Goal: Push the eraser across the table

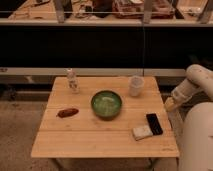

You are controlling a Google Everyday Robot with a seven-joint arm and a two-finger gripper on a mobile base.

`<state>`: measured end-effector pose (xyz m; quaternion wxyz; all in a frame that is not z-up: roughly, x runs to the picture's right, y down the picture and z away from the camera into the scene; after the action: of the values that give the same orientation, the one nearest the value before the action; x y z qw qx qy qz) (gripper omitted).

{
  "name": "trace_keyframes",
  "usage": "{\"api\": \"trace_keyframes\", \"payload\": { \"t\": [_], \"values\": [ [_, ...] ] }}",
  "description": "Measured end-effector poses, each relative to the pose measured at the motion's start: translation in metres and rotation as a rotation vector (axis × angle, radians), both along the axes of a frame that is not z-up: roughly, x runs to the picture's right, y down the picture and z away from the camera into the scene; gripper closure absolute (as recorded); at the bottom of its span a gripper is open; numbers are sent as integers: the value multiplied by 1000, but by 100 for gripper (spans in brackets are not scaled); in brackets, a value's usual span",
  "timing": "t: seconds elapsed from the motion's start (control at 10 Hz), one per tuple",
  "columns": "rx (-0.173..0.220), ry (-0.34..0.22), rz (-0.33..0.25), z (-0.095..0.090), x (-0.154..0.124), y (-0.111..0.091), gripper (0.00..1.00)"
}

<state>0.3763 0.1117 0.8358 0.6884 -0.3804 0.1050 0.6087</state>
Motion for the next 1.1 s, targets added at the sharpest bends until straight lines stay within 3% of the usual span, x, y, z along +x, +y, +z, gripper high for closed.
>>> {"api": "trace_keyframes", "payload": {
  "t": [0.2, 0.8, 1.1],
  "values": [
    [2, 2, -1, 1, -1, 6, 100],
    [13, 17, -8, -15, -9, 69, 100],
    [18, 5, 11, -13, -13, 93, 100]
  ]
}}
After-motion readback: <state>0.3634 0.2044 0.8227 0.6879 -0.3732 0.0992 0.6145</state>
